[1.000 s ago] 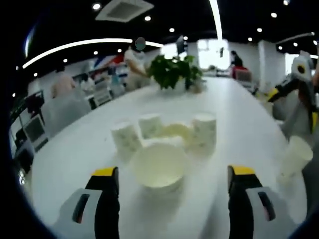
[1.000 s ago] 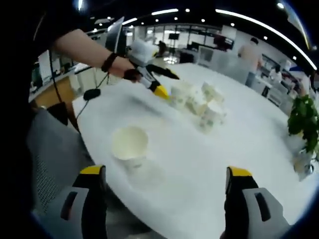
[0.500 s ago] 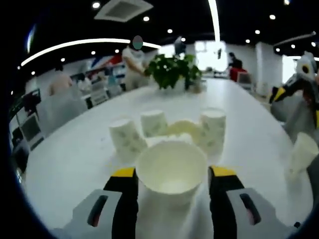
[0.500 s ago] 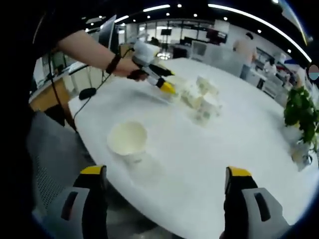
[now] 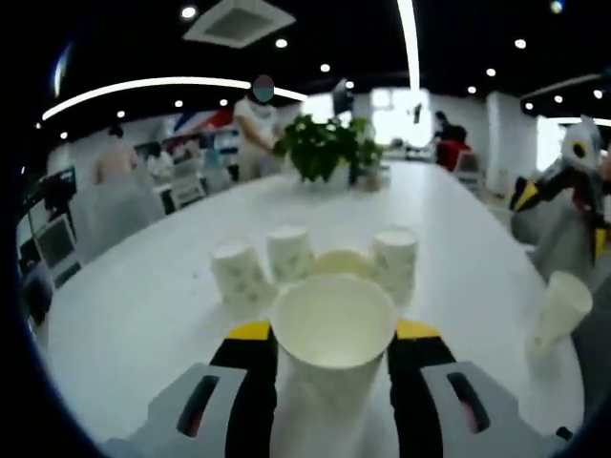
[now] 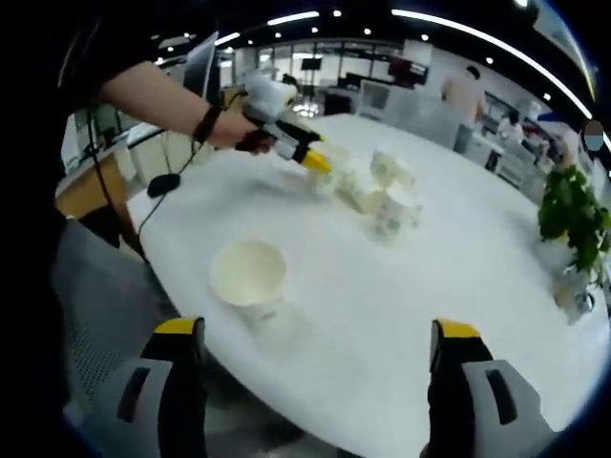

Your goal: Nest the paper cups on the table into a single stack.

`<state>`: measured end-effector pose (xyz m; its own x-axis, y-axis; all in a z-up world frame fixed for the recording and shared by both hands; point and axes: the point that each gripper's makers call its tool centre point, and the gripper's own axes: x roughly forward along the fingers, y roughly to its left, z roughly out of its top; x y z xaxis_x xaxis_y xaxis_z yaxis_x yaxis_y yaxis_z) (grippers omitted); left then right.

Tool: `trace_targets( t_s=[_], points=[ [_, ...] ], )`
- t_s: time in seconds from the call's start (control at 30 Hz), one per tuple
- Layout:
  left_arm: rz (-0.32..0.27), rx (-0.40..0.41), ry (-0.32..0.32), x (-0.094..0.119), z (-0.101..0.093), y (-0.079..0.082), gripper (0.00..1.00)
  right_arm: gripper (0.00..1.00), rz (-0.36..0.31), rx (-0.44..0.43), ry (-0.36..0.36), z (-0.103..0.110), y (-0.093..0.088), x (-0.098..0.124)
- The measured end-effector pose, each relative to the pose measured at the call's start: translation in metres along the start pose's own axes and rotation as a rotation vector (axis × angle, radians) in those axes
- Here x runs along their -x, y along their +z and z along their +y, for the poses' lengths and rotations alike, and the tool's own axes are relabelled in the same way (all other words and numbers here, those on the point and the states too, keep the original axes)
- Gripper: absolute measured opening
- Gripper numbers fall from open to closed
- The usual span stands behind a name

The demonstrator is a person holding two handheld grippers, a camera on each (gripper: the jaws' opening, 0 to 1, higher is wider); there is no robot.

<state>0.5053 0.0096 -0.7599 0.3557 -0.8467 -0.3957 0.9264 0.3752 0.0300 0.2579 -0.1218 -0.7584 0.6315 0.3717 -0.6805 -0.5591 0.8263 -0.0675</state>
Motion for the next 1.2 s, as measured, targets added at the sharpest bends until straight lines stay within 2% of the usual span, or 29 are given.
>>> trace_targets(
  t_s=[0.2, 0.43, 0.5, 0.6, 0.7, 1.0, 1.2],
  points=[
    [-0.015, -0.029, 0.016, 0.017, -0.011, 0.022, 0.44, 0.96, -0.025, 0.012, 0.003, -0.001, 0.004, 0.002],
    [-0.036, -0.004, 0.054, 0.033, -0.031, 0.050, 0.45, 0.96, -0.054, 0.047, 0.028, -0.008, 0.005, 0.010],
    [-0.027, -0.033, 0.076, 0.037, -0.038, 0.057, 0.45, 0.95, -0.075, 0.047, 0.048, -0.012, 0.006, 0.014],
    [-0.032, -0.022, 0.100, 0.045, -0.050, 0.070, 0.44, 0.95, -0.100, 0.065, 0.080, -0.017, 0.007, 0.019],
    [-0.023, -0.029, 0.126, 0.050, -0.058, 0.076, 0.44, 0.95, -0.112, 0.094, 0.113, -0.020, 0.007, 0.021],
    [0.007, -0.010, 0.195, 0.055, -0.079, 0.076, 0.44, 0.94, -0.151, 0.137, 0.191, -0.021, 0.007, 0.019],
    [0.015, 0.010, 0.205, 0.041, -0.087, 0.063, 0.44, 0.94, -0.137, 0.163, 0.210, -0.024, -0.005, 0.026]
  ],
)
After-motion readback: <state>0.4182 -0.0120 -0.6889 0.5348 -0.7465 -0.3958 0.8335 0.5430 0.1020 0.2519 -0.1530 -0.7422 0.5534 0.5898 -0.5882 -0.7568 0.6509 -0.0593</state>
